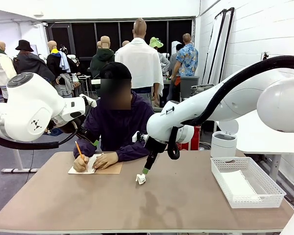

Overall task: Sort the paper based on its condition.
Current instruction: If a person hands you a paper, place it in the Organizing basket , and if it's crumpled, put it in the Trash can.

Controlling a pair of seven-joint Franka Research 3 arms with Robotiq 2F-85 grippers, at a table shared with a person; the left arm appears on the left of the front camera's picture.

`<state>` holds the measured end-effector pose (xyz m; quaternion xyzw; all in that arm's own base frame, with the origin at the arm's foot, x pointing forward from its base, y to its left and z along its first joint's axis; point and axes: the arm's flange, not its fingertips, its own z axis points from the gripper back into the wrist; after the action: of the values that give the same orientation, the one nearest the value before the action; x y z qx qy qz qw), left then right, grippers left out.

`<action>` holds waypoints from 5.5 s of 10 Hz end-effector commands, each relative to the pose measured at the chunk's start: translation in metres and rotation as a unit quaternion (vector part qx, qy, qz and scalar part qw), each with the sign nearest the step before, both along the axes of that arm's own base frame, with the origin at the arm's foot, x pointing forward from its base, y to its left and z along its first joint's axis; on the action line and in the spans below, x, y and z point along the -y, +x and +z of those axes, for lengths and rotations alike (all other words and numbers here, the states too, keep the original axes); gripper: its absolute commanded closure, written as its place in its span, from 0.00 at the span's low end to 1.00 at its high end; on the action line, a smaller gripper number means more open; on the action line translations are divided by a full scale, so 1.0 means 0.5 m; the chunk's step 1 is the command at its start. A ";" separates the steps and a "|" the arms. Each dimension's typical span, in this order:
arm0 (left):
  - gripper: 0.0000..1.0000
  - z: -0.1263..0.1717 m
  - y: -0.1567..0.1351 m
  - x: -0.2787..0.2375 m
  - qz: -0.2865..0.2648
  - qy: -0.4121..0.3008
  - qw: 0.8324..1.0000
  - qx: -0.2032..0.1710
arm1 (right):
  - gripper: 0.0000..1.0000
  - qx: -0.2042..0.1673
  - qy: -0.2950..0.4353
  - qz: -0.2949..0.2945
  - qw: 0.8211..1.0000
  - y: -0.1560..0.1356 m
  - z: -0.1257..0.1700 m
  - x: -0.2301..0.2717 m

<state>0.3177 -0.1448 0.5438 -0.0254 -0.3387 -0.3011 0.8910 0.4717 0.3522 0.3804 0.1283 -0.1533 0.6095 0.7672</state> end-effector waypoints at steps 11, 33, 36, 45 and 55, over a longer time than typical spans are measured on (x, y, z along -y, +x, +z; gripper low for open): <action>0.00 -0.001 0.001 -0.002 -0.004 0.000 1.000 -0.001 | 0.00 -0.024 -0.056 0.073 0.995 0.097 -0.087 -0.072; 0.00 -0.001 0.001 -0.002 -0.004 0.000 1.000 -0.001 | 0.86 -0.088 0.015 0.011 0.996 0.109 -0.055 -0.024; 0.00 -0.001 0.001 -0.002 -0.004 0.000 1.000 -0.001 | 0.86 -0.050 0.062 -0.104 0.991 0.041 0.093 0.117; 0.00 -0.001 0.001 -0.002 -0.004 0.000 1.000 -0.001 | 0.86 0.008 0.086 -0.247 0.965 0.017 0.218 0.324; 0.00 -0.001 0.001 -0.002 -0.004 0.000 1.000 -0.001 | 0.86 0.122 0.079 -0.566 0.812 0.084 0.302 0.509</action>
<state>0.3177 -0.1446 0.5443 -0.0256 -0.3391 -0.3008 0.8910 0.5156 0.0845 0.5260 0.0307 -0.3464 0.1103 0.9311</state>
